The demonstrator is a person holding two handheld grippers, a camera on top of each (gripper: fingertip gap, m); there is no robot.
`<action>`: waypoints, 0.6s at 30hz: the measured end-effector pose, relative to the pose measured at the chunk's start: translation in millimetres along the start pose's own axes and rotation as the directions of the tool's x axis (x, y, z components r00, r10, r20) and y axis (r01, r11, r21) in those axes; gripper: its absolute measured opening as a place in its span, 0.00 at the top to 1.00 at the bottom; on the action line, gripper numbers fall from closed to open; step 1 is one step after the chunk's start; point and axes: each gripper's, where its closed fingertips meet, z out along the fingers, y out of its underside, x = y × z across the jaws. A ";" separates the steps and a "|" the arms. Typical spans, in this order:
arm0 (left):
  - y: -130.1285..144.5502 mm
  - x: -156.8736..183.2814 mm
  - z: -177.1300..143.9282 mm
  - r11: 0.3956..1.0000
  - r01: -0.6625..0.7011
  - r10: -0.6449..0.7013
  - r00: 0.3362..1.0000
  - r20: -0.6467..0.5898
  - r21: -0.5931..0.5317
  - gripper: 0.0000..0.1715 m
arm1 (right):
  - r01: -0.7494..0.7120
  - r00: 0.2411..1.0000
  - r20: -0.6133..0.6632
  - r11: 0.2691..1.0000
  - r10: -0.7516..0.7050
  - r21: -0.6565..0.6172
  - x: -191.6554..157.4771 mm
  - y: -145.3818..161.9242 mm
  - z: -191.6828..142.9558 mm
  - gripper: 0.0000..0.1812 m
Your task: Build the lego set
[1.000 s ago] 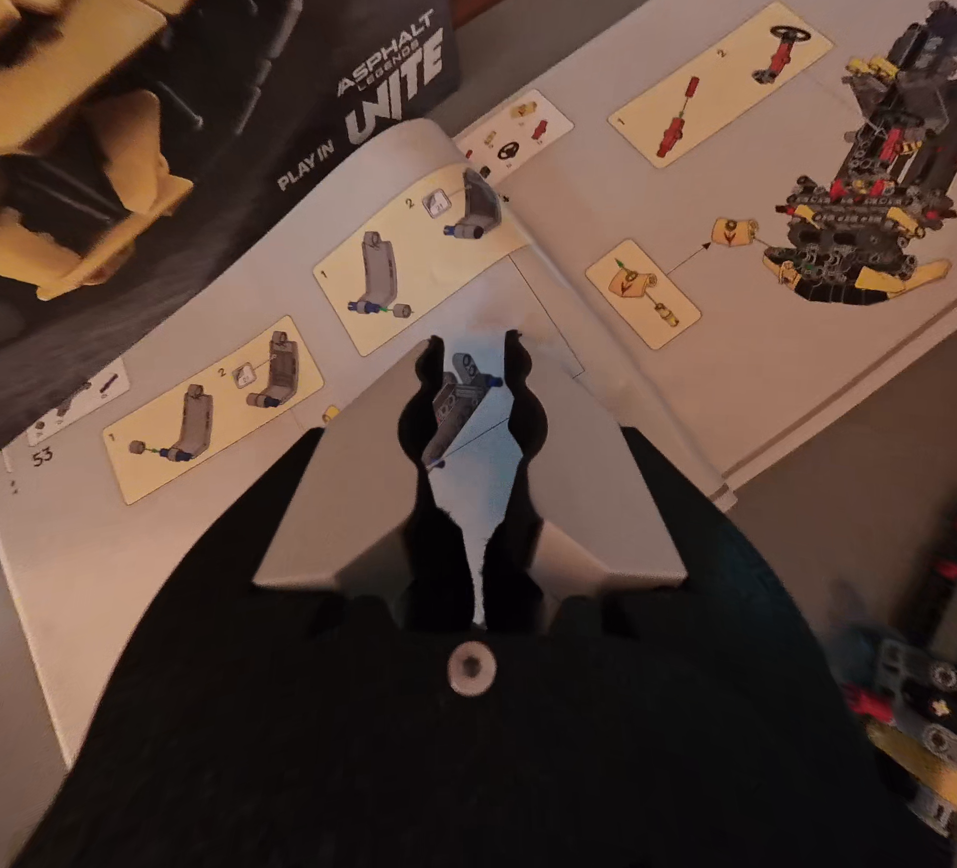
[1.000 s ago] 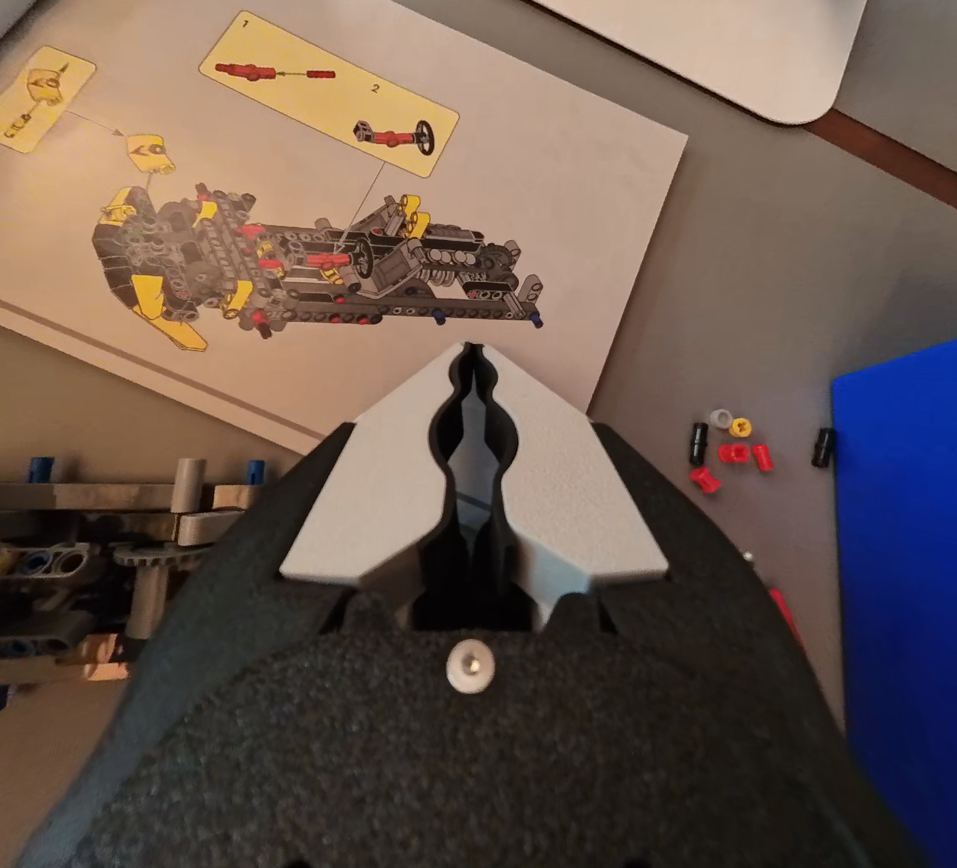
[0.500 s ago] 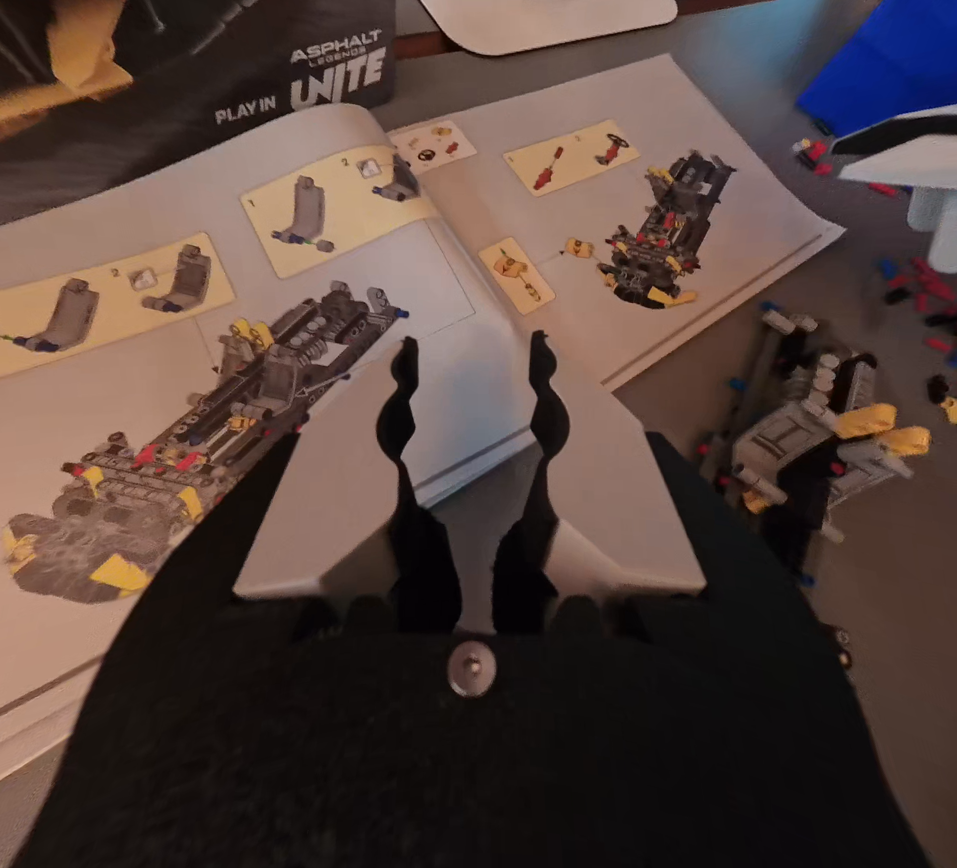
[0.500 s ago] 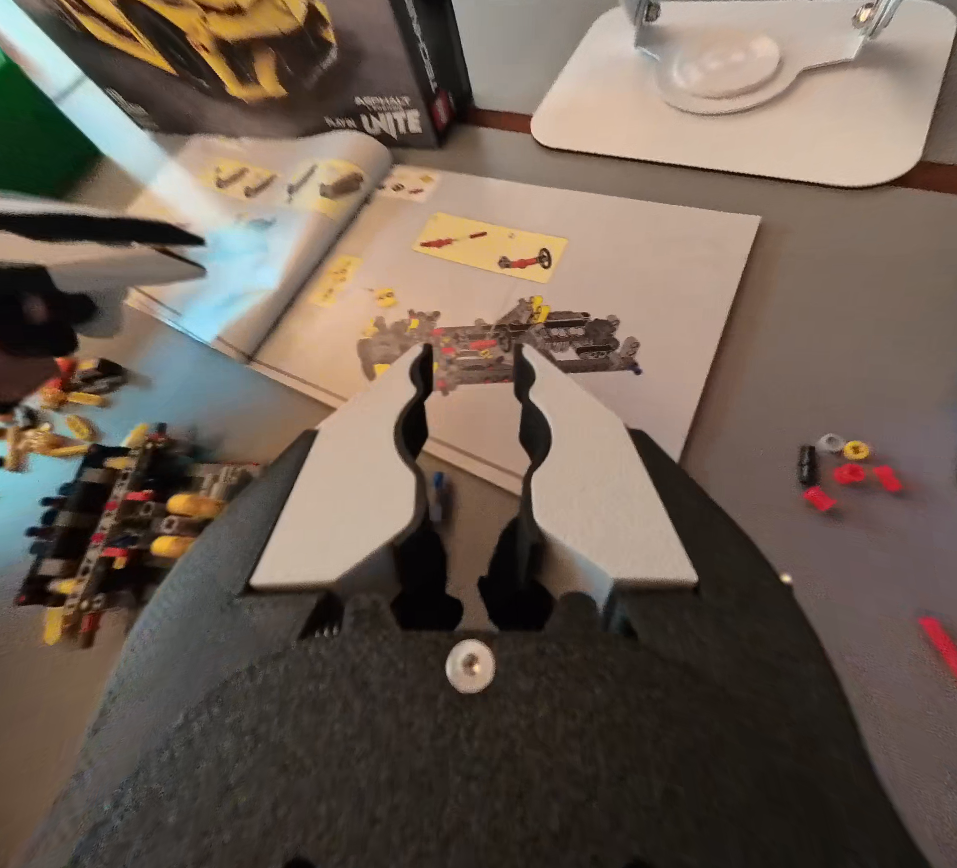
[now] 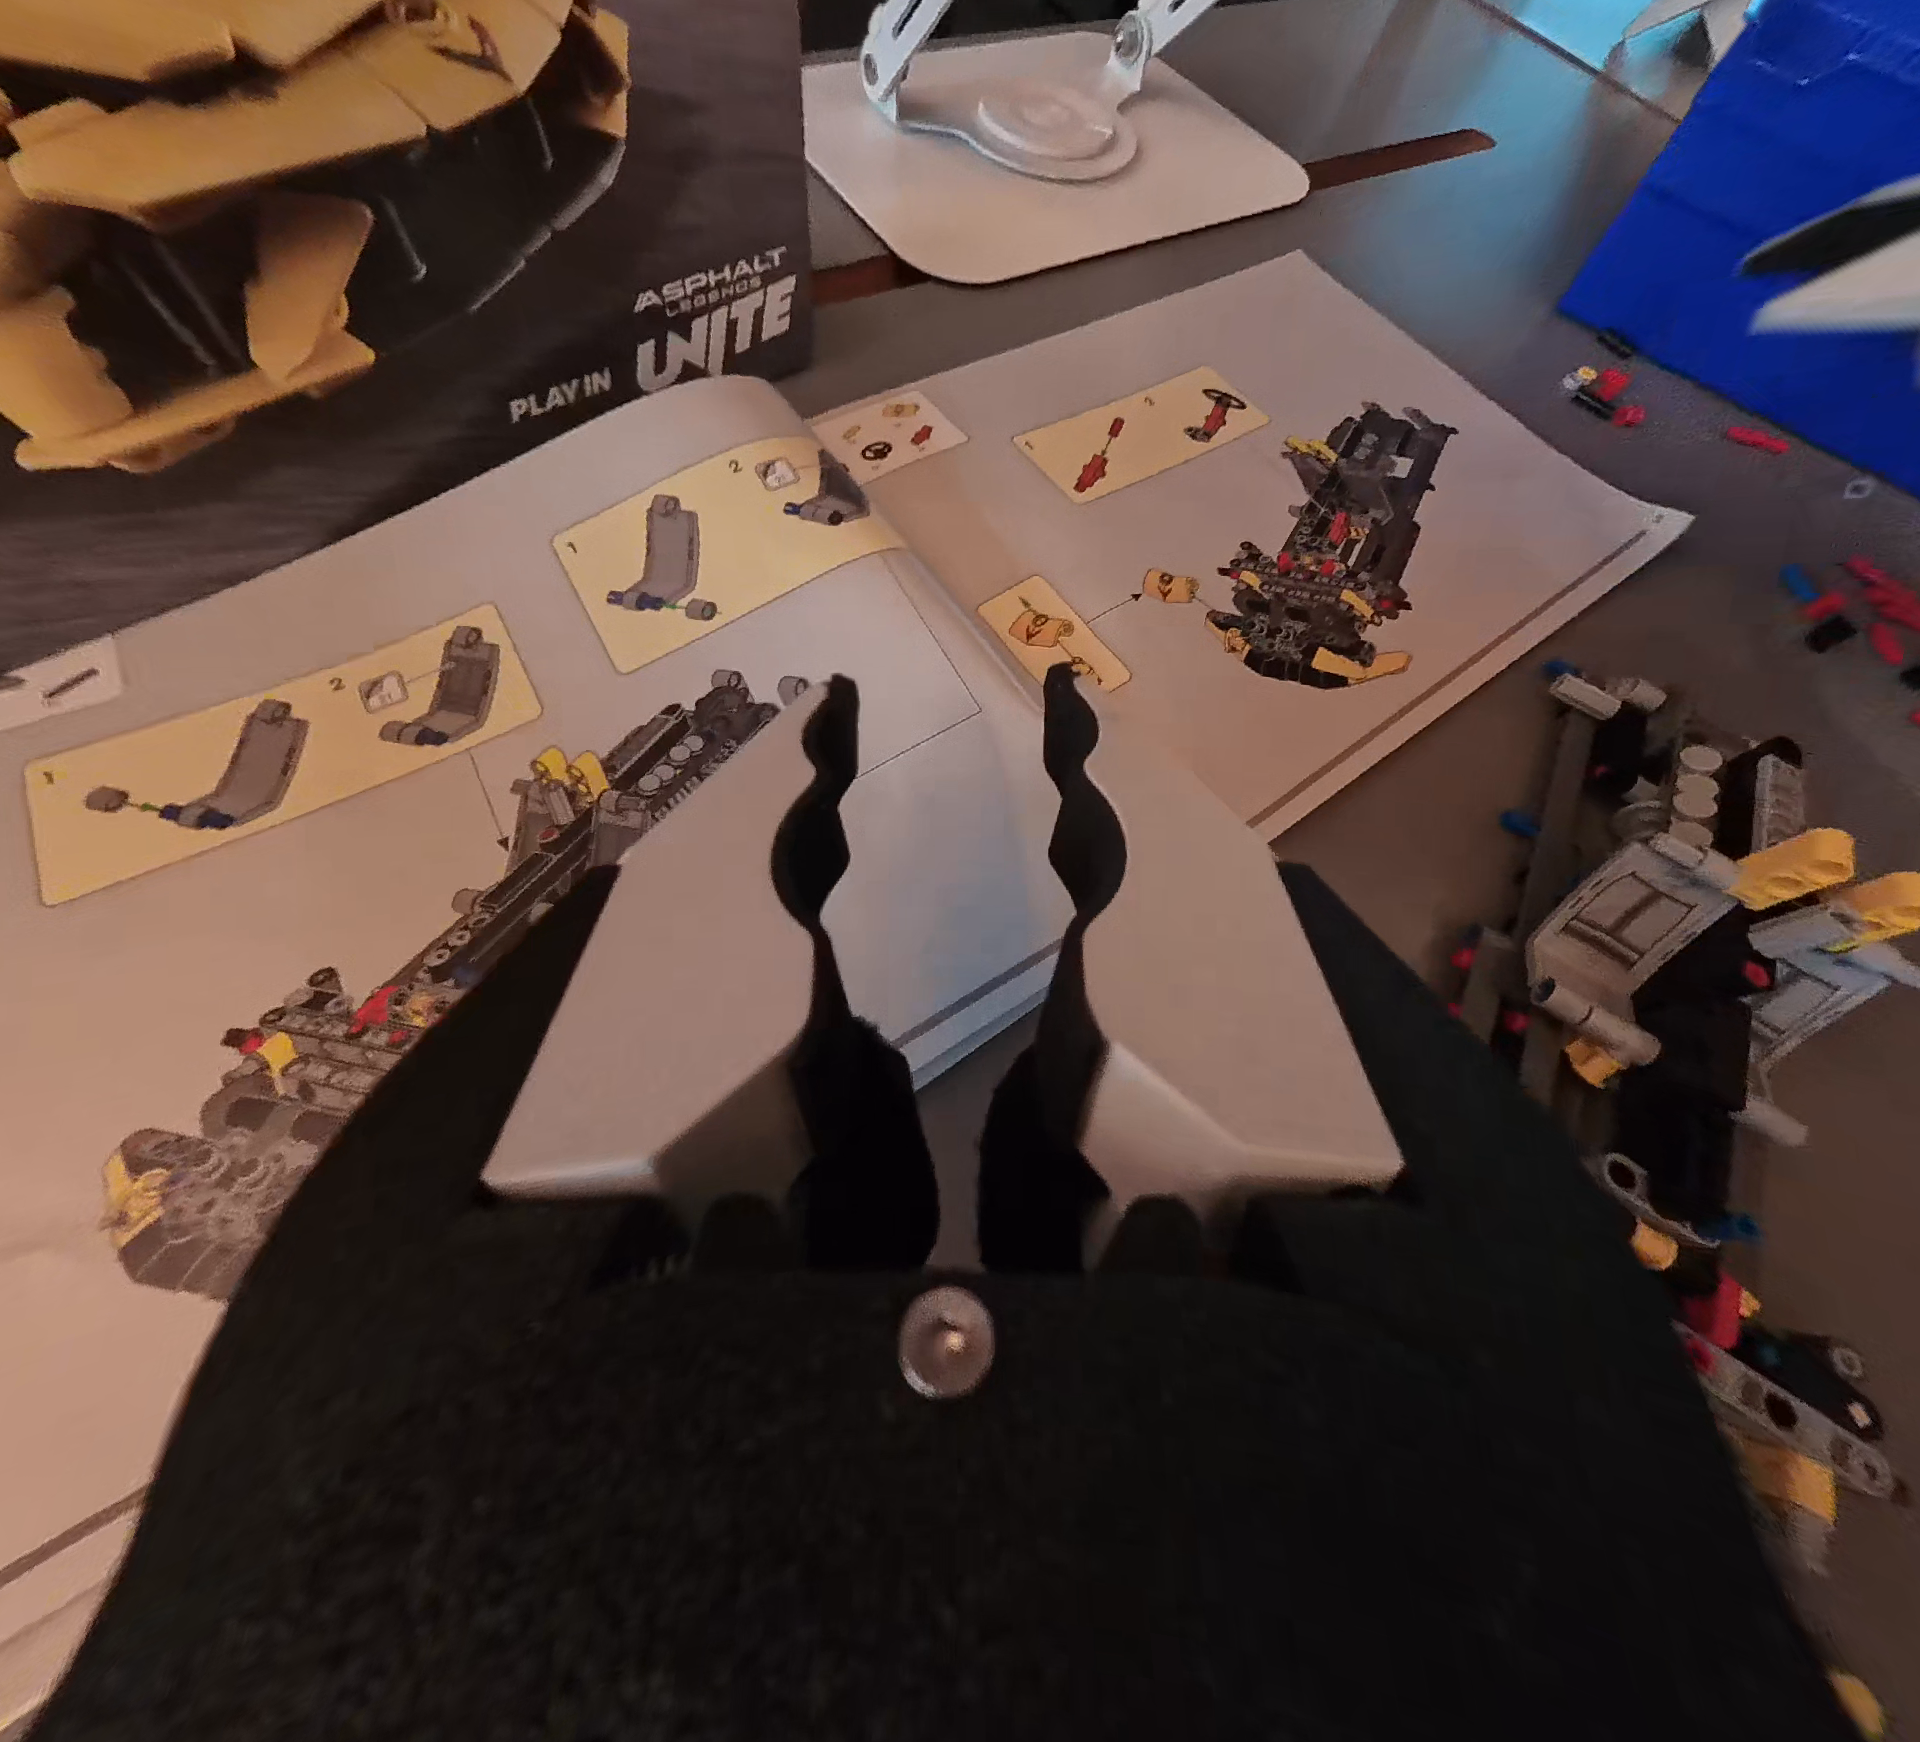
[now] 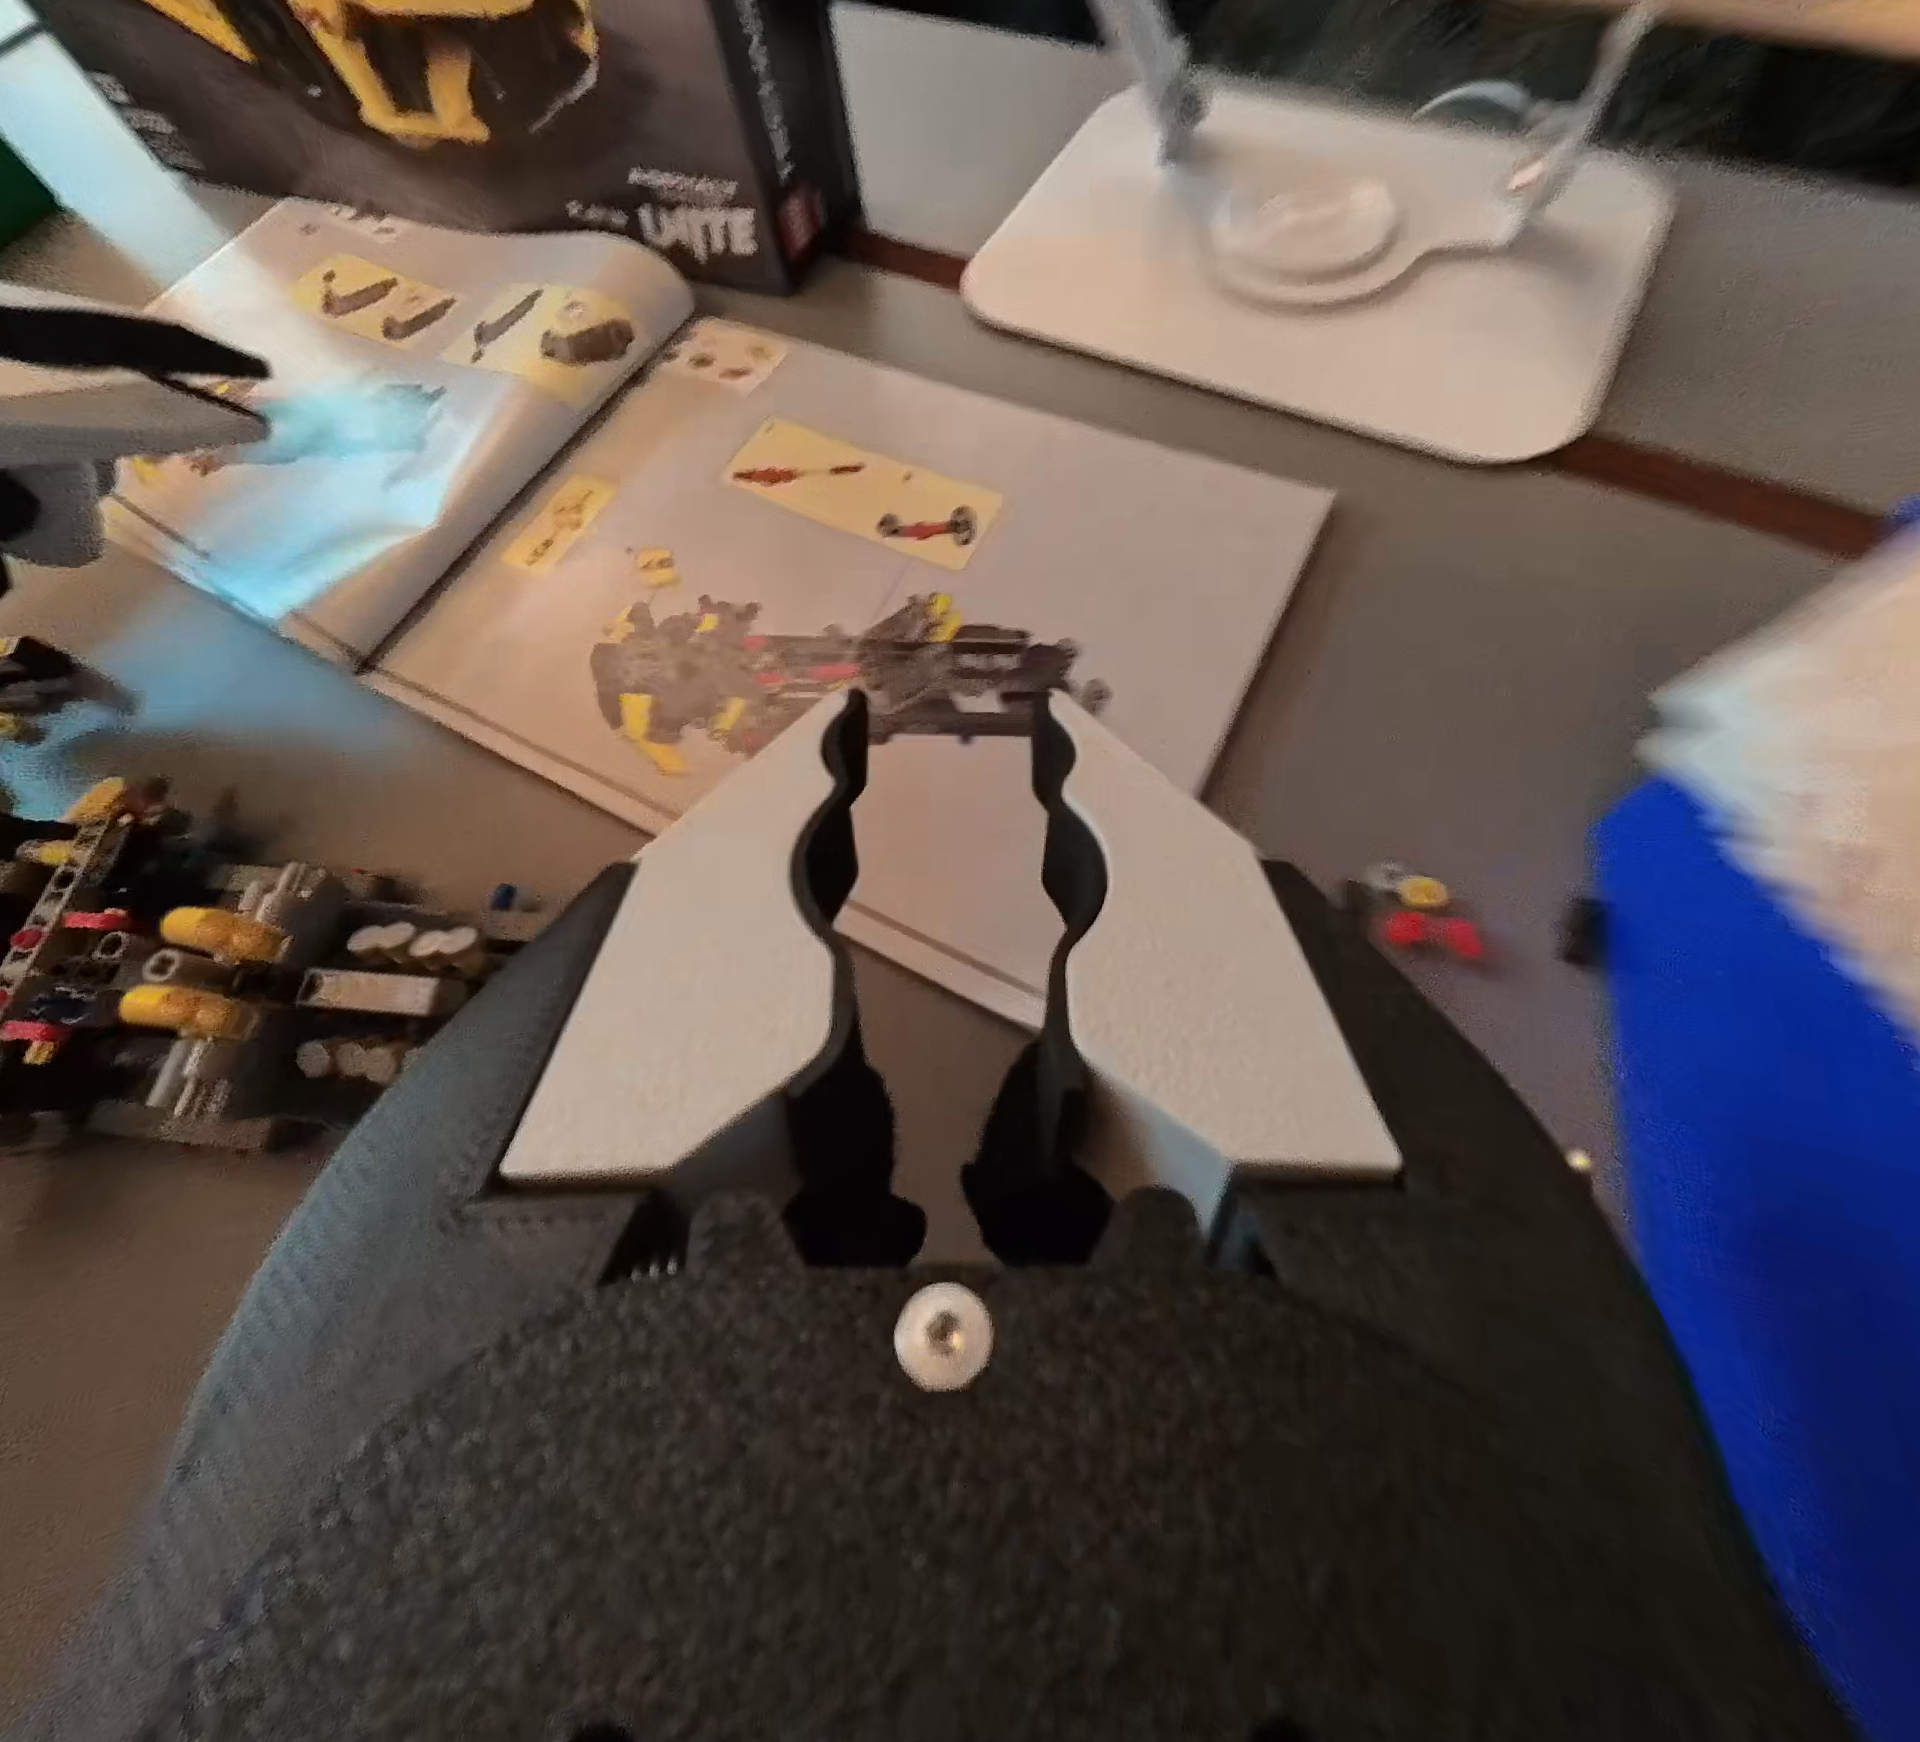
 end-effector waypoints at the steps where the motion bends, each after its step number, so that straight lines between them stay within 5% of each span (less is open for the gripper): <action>1: -1.5 1.3 -0.9 1.000 -0.016 0.016 1.000 0.009 0.010 0.81 | 0.023 0.999 -0.033 0.999 -0.022 0.023 7.1 -8.3 -15.7 0.83; 5: -2.8 16.1 -1.1 0.999 -0.038 0.038 0.999 -0.020 0.020 0.82 | 0.049 0.994 -0.109 0.985 -0.032 0.164 16.3 -24.7 -86.1 0.89; 8: -1.1 22.1 0.2 0.997 -0.072 0.073 0.997 -0.026 0.012 0.82 | -0.009 0.998 -0.058 0.998 0.013 0.067 6.2 23.0 -111.6 0.90; 13: 1.4 20.7 4.1 0.997 -0.082 0.082 0.997 -0.014 0.008 0.82 | 0.041 0.999 -0.003 0.986 -0.042 -0.162 -12.1 107.2 -113.2 0.93; 18: 0.4 22.2 4.0 0.995 -0.098 0.098 0.995 -0.015 0.012 0.83 | 0.106 0.994 0.016 0.959 -0.106 -0.261 -12.4 132.8 -95.6 0.93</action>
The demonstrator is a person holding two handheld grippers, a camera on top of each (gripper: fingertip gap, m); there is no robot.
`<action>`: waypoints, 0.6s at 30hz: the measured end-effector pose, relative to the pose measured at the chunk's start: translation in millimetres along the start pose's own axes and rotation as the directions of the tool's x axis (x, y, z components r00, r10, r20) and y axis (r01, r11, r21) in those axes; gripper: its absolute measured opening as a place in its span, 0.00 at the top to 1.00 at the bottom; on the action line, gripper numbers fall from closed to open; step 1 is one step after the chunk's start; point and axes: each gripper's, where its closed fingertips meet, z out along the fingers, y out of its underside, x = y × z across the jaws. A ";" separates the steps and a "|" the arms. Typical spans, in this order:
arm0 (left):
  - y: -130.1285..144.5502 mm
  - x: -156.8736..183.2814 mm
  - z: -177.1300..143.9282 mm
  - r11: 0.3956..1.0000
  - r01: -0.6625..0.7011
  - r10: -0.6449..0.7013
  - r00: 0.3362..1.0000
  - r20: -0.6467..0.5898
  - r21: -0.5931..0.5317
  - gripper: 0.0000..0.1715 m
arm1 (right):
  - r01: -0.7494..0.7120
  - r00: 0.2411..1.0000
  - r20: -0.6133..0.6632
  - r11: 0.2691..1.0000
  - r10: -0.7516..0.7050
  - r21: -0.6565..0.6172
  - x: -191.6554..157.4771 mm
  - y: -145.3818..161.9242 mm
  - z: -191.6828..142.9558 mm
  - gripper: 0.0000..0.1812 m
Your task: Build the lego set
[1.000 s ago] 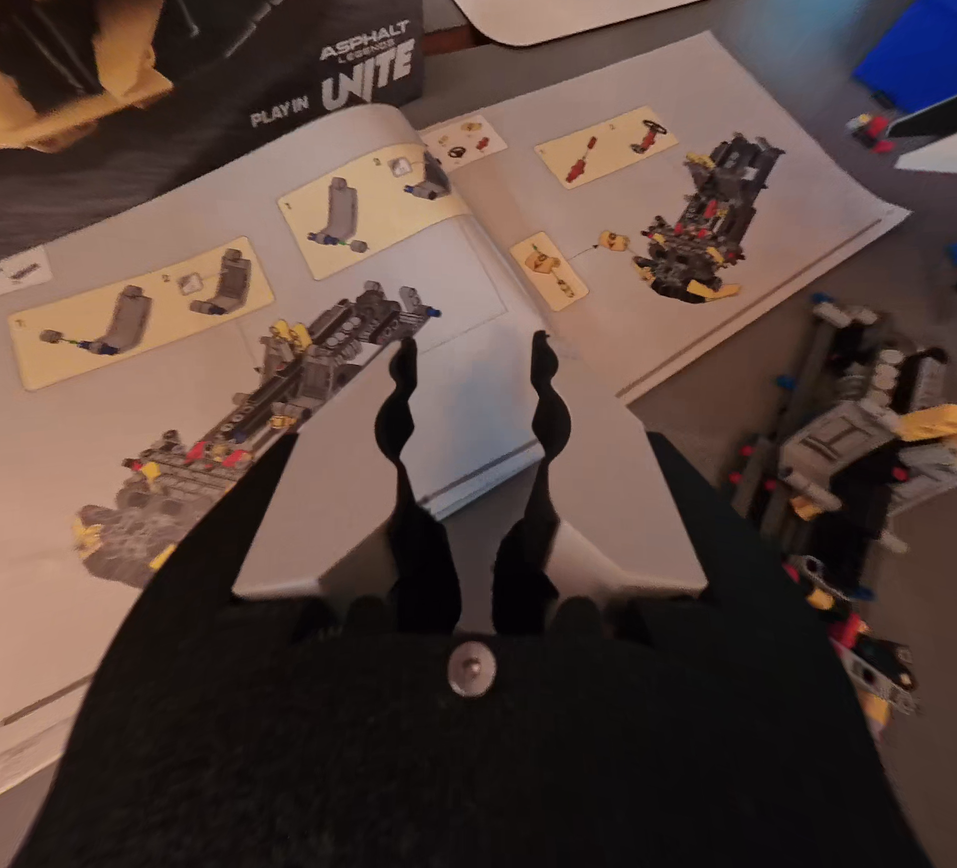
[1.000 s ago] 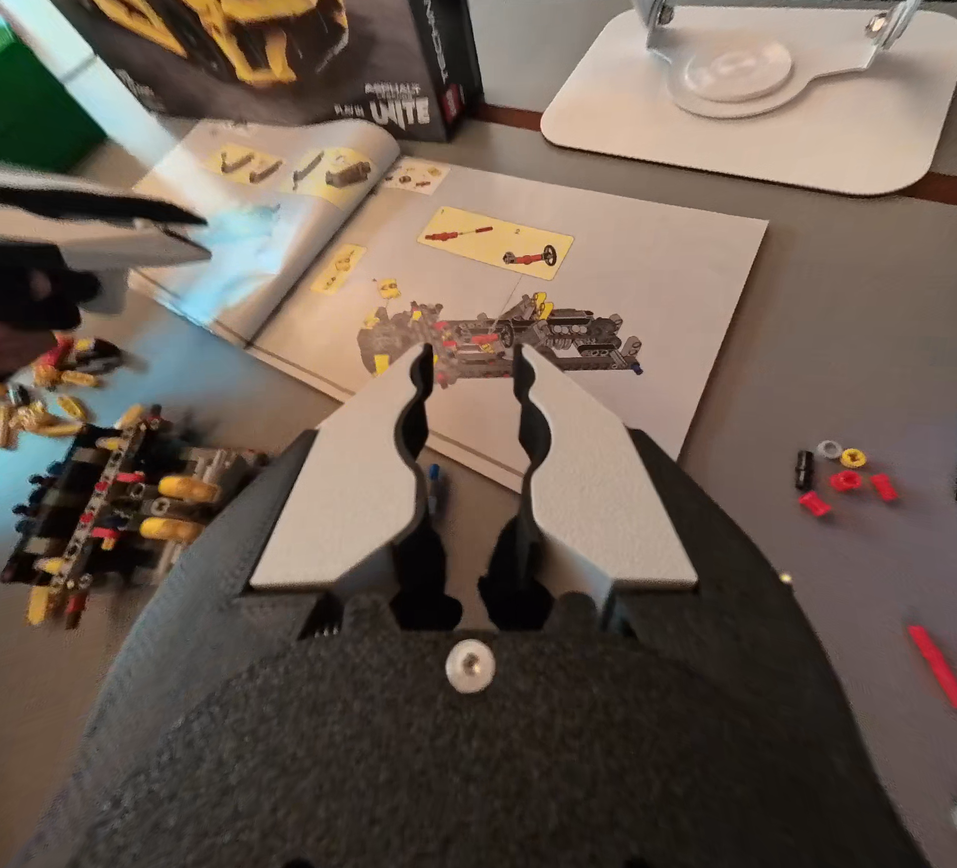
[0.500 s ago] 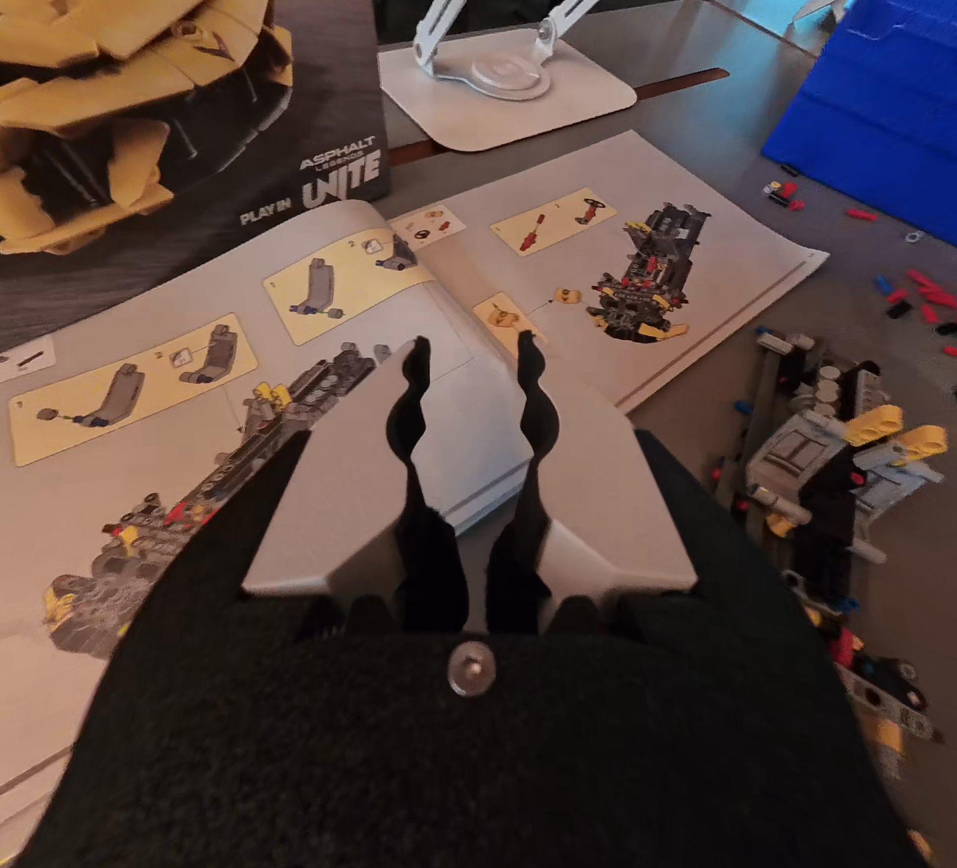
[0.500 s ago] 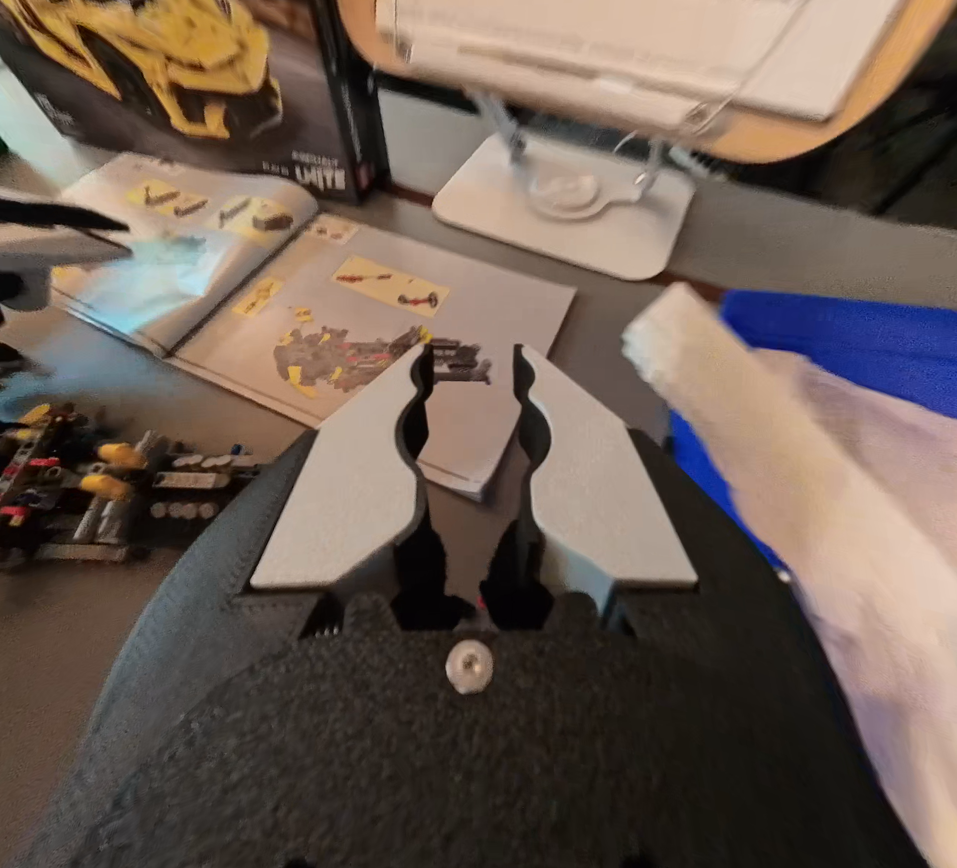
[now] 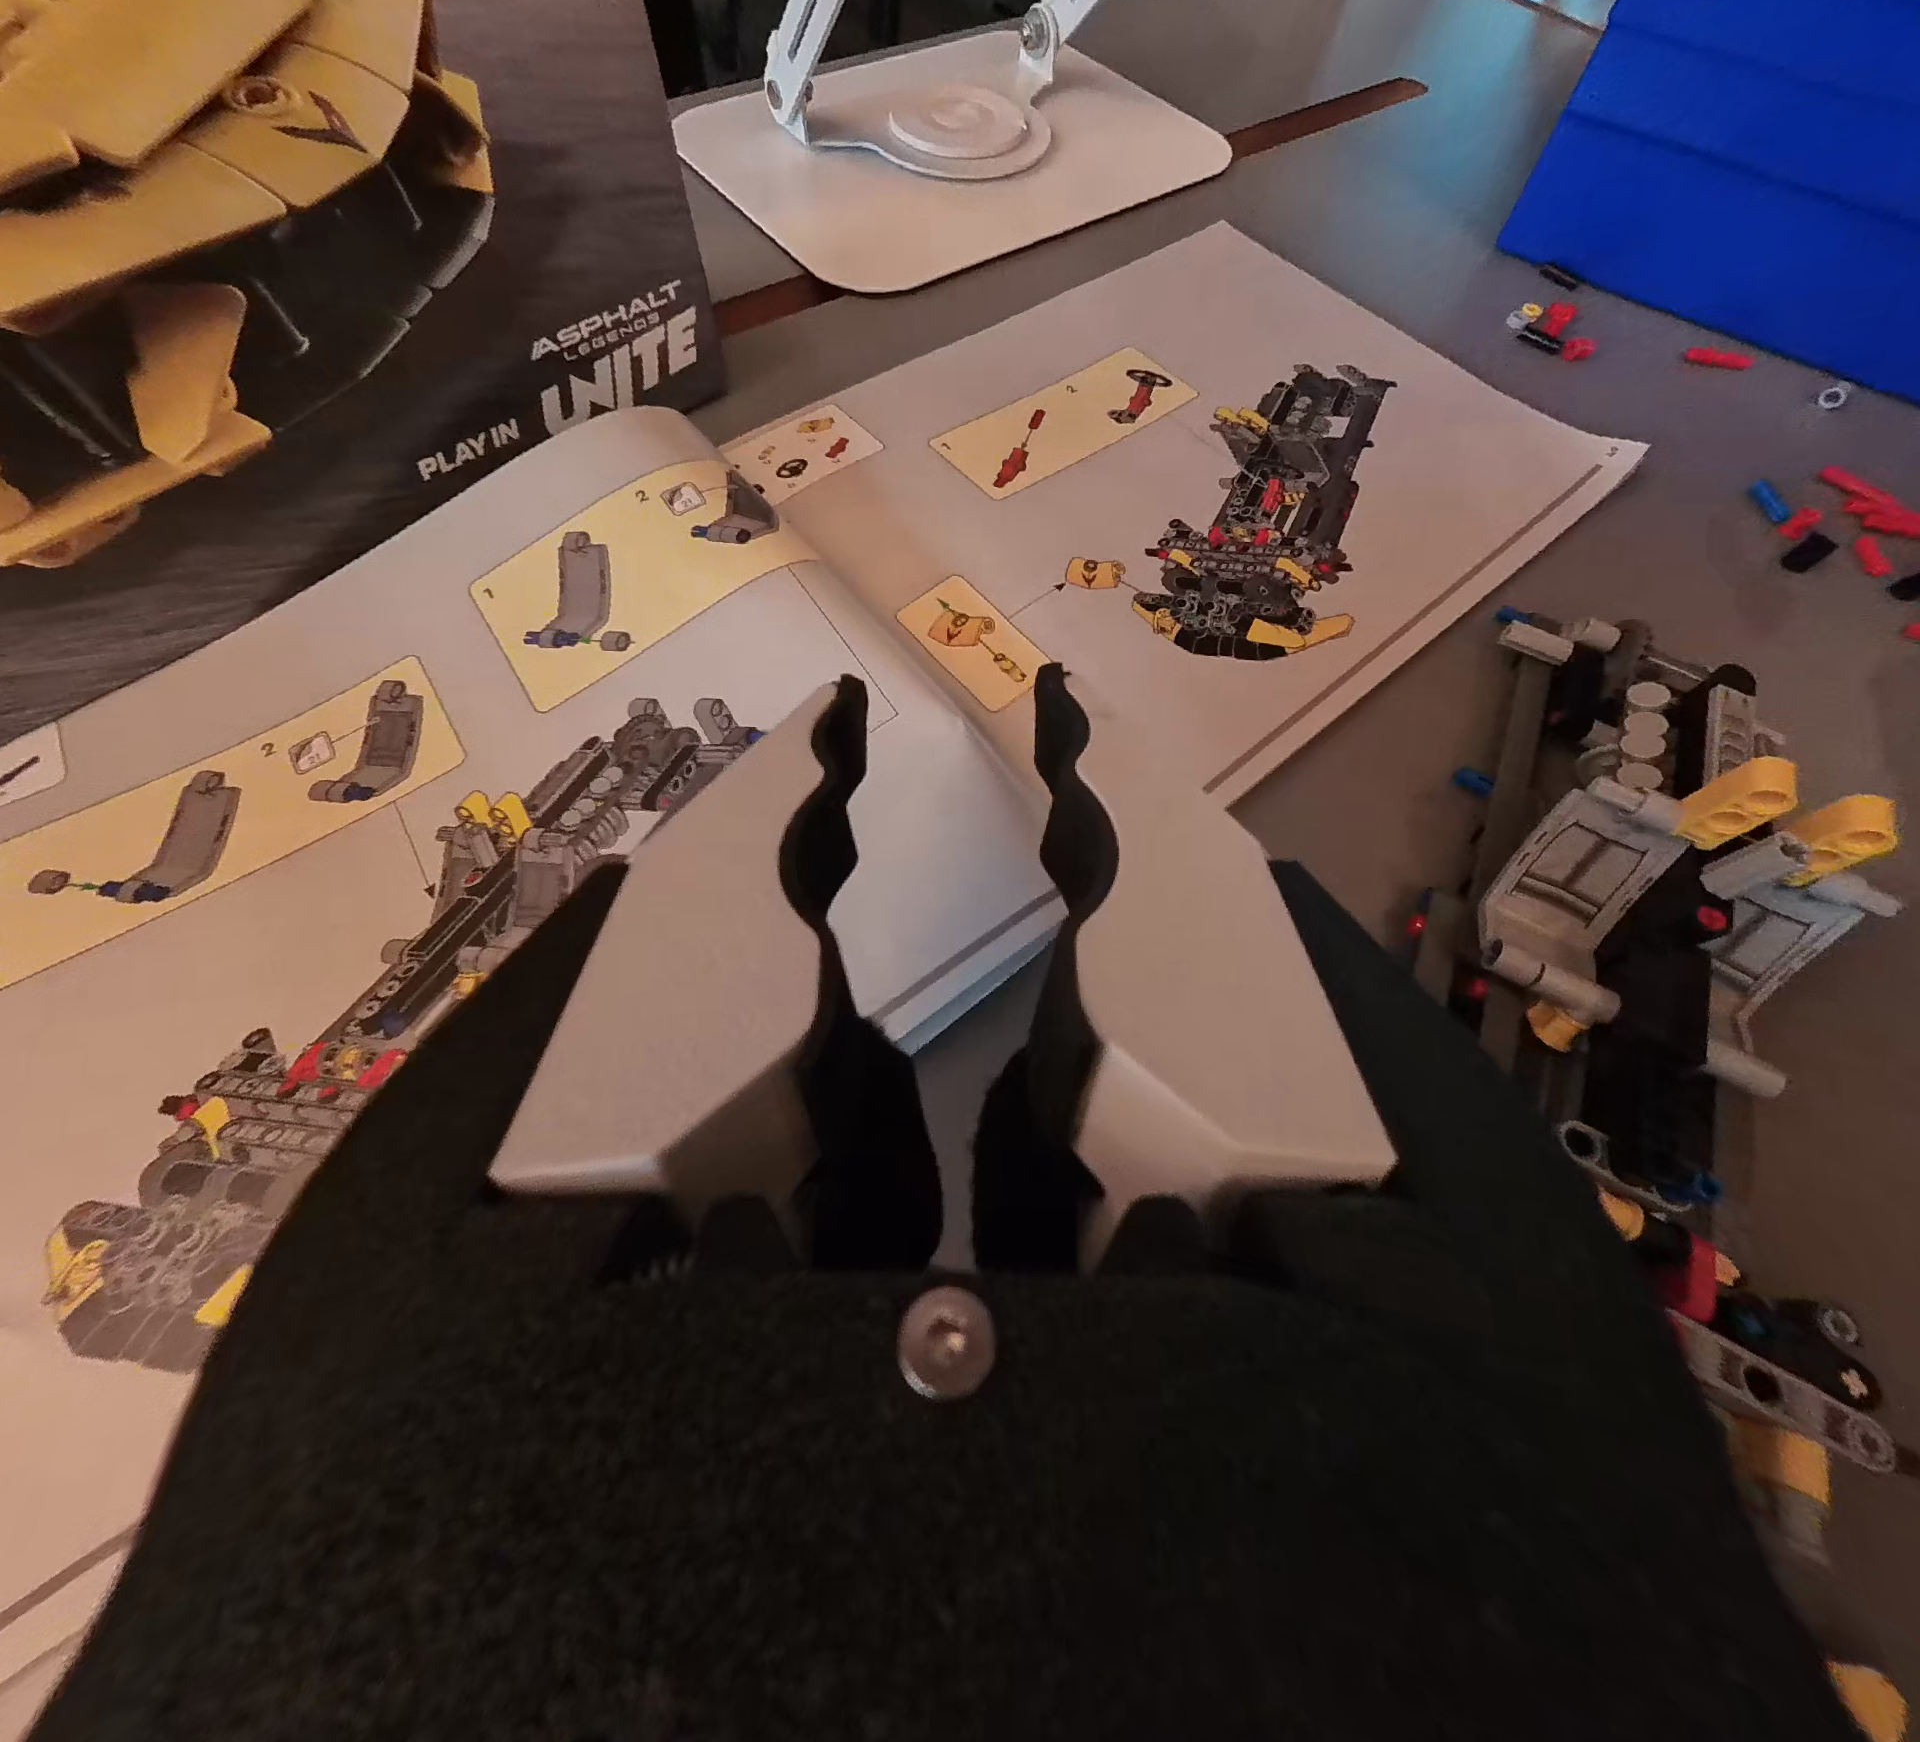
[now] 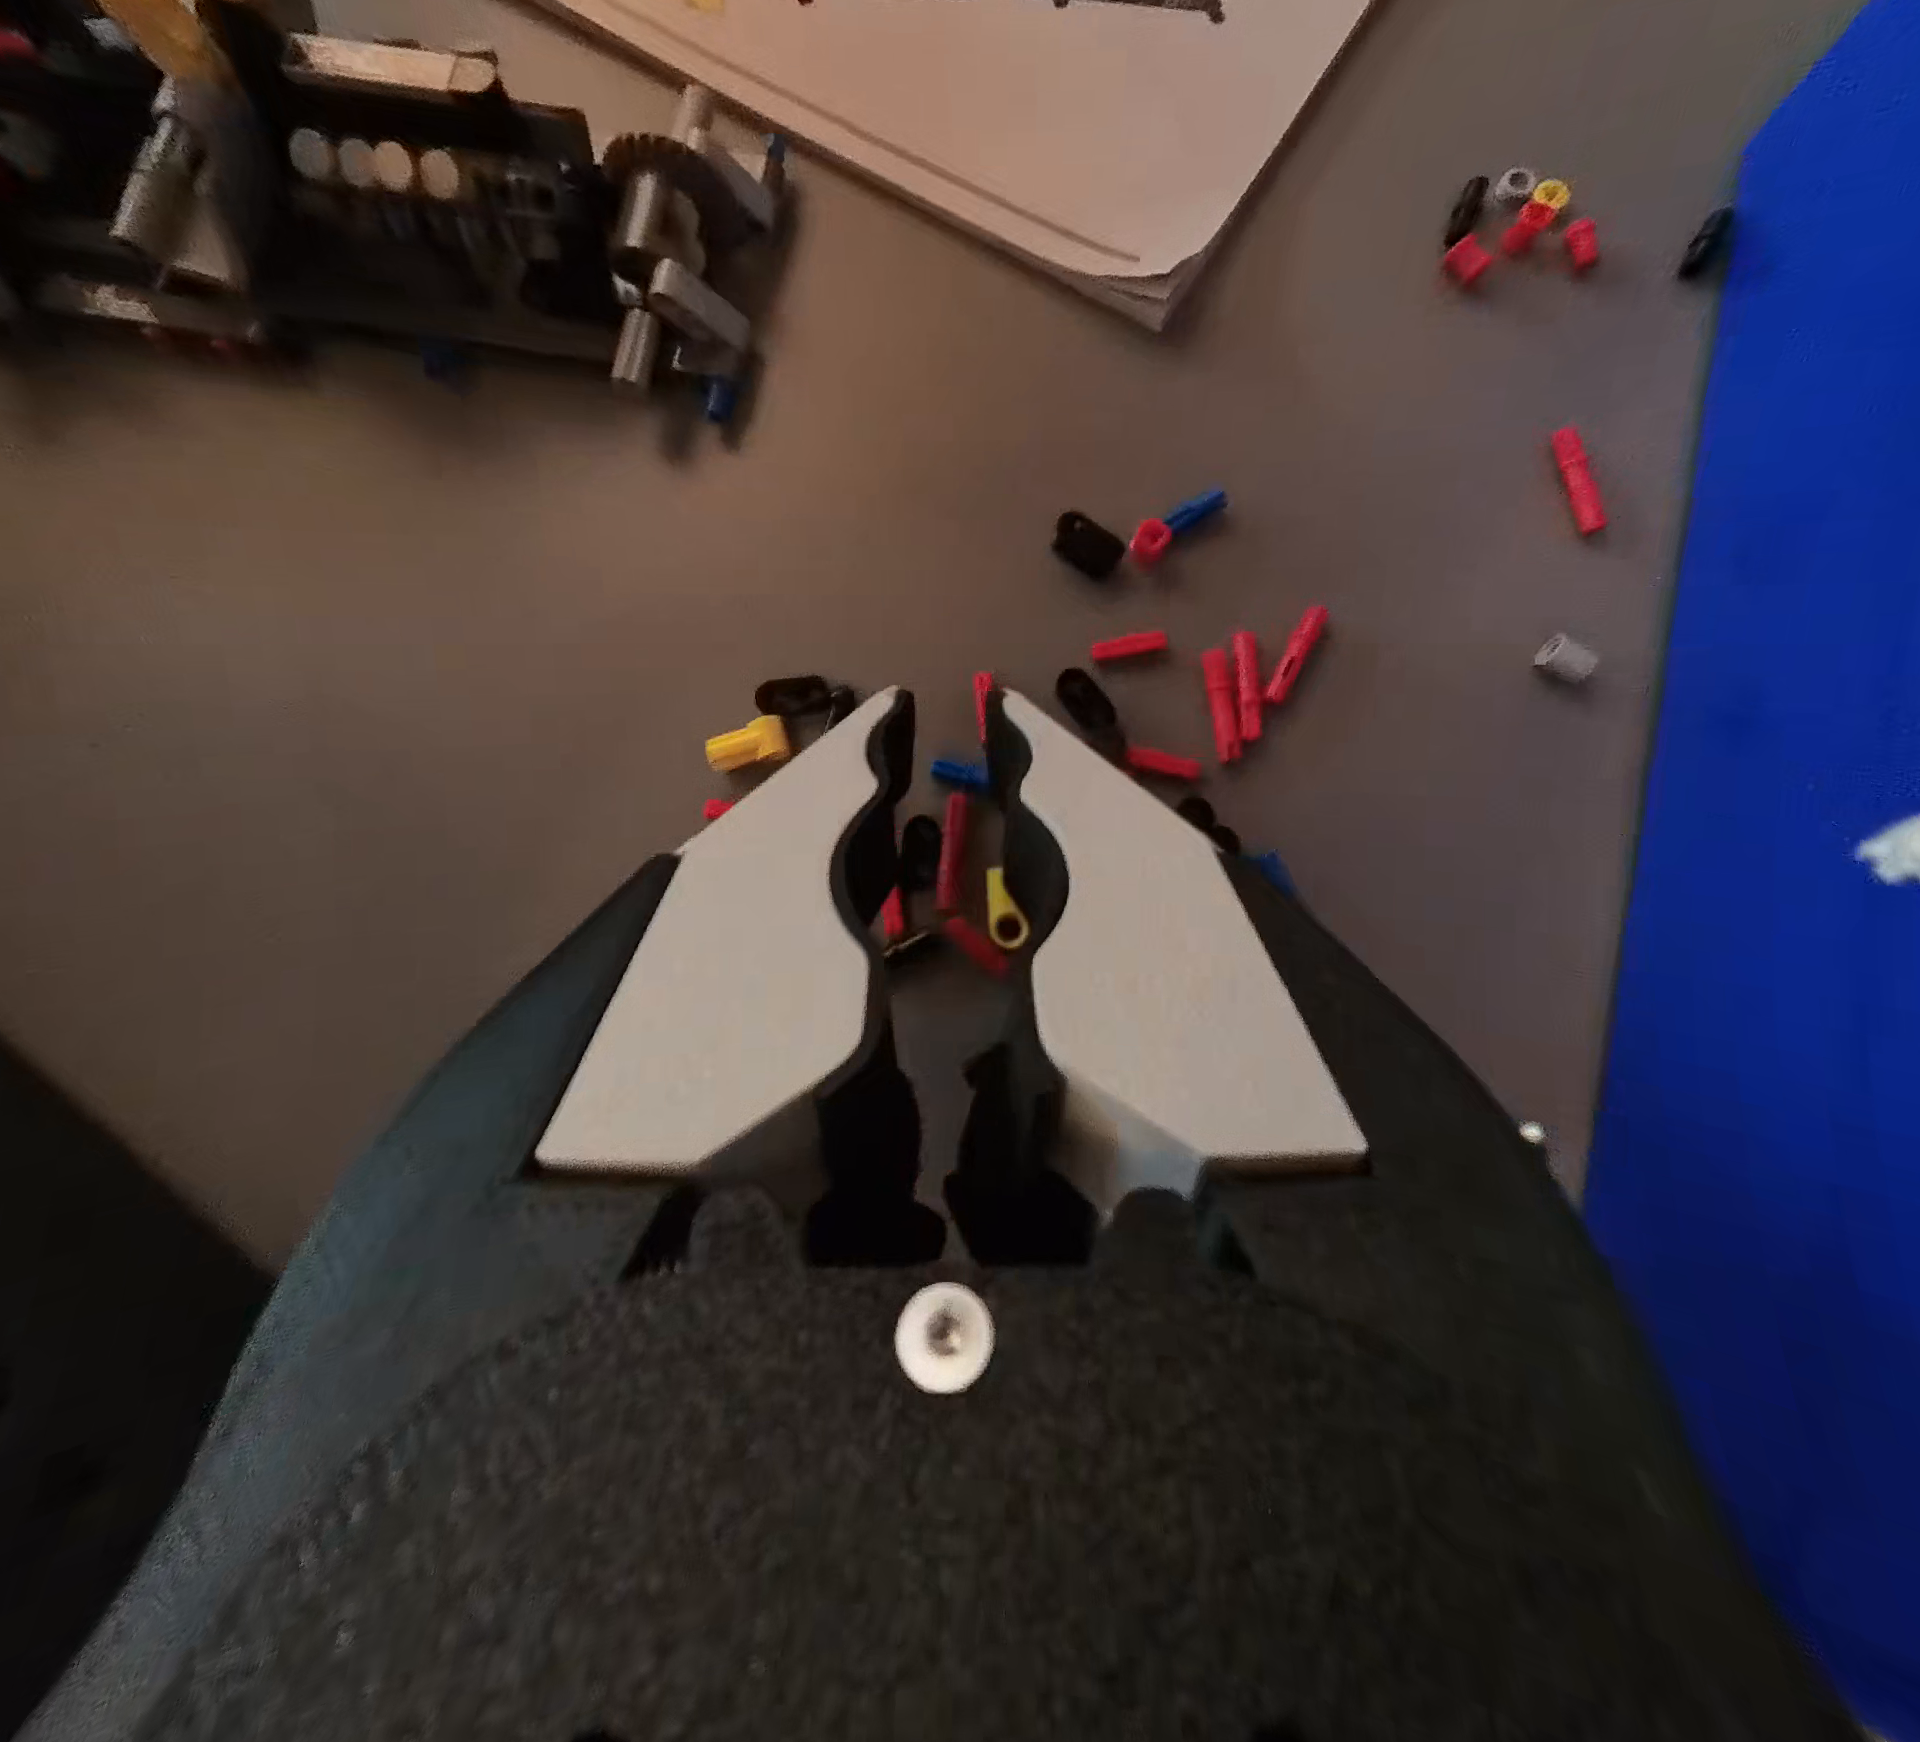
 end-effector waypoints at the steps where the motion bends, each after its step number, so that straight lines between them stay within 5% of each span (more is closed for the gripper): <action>1: -1.0 -0.3 -0.8 1.000 -0.005 0.005 1.000 0.002 0.003 0.83 | -0.007 1.000 0.006 1.000 0.007 0.001 1.4 -0.5 2.1 0.93; 11: -4.7 -4.5 -4.8 1.000 -0.006 0.006 1.000 0.016 0.016 0.83 | 0.073 0.997 -0.004 0.994 -0.073 -0.078 0.7 1.3 6.6 0.98; 15: 0.6 -5.2 -3.7 1.000 -0.012 0.013 1.000 0.020 -0.013 0.83 | 0.188 0.959 0.215 0.982 -0.187 0.017 -75.6 -22.1 0.3 0.98; 18: 1.9 -2.5 -2.4 1.000 -0.012 0.012 1.000 0.008 -0.014 0.83 | 0.313 0.901 0.322 0.950 -0.291 -0.017 -124.1 -10.2 11.1 0.98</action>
